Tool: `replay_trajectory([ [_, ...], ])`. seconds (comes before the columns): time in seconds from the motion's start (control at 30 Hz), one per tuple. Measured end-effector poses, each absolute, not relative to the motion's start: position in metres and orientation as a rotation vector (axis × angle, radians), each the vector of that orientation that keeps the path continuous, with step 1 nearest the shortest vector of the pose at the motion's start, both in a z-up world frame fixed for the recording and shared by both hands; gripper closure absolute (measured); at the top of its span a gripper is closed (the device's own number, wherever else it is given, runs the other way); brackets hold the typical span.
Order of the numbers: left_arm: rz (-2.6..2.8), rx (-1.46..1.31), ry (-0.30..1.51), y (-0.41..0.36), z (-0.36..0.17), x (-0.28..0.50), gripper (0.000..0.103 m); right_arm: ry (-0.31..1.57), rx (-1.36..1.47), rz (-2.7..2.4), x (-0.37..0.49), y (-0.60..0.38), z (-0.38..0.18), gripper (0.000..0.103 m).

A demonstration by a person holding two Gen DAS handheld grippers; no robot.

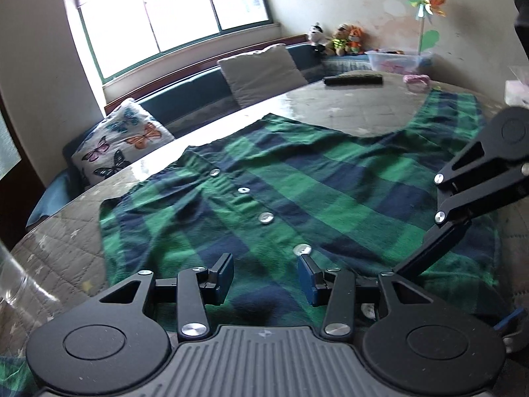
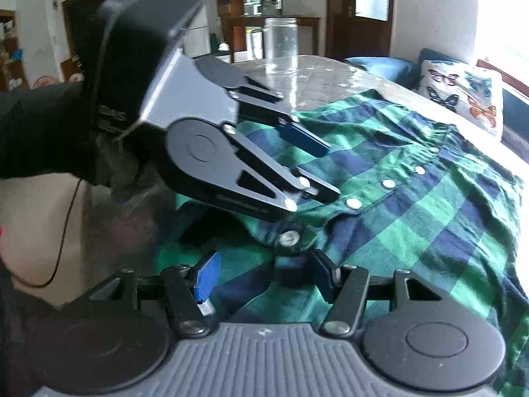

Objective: Fold clothes
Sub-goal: 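Release the hem with the right gripper and move it over the shirt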

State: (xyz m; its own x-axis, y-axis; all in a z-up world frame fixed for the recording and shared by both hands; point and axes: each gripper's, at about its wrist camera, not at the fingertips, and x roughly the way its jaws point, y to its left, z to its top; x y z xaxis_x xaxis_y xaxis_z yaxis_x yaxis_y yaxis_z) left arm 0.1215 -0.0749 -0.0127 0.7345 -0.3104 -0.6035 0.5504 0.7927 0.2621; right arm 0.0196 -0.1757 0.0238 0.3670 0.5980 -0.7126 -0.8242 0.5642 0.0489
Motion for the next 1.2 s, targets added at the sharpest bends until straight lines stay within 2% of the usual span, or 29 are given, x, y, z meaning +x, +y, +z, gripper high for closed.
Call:
replay_trajectory([
  [0.27,-0.483,0.507,0.546,-0.077,-0.021,0.107,0.057,0.774,-0.335,0.939,-0.002,-0.184,0.024,0.042],
  [0.63,-0.445,0.428,0.546,-0.054,-0.009,0.078,0.055,0.788,-0.327,0.95,-0.032,-0.192,0.023,0.038],
  [1.2,-0.447,0.439,0.562,-0.046,-0.017,0.027,0.053,0.751,-0.276,0.899,-0.035,-0.202,0.03,0.038],
])
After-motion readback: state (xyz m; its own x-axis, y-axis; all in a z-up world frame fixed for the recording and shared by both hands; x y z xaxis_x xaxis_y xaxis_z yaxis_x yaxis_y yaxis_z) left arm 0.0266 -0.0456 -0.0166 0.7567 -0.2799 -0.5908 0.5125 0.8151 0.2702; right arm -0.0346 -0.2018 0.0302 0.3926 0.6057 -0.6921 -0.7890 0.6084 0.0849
